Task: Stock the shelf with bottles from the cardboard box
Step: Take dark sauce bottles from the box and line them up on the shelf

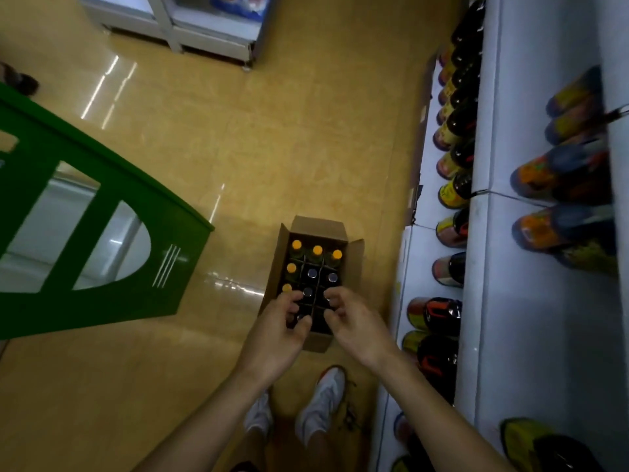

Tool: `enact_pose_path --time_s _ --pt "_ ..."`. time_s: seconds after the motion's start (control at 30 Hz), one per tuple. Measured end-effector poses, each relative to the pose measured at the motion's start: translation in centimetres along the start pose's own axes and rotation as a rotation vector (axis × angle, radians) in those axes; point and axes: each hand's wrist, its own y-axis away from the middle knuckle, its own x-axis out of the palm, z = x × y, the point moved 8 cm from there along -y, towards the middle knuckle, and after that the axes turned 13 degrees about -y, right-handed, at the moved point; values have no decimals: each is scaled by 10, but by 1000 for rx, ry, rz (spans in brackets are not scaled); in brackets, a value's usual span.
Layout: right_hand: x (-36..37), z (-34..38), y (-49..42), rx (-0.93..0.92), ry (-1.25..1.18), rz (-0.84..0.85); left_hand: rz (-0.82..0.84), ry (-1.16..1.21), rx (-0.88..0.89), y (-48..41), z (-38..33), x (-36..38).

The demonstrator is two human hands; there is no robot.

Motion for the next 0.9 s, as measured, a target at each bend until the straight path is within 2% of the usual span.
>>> enact_pose_path --time_s 0.5,0.9 --pt "107 -186 -102 154 -16 37 138 -140 -59 -102 160 144" --pt "175 -290 -182 211 77 93 89 -234 -3 -153 228 193"
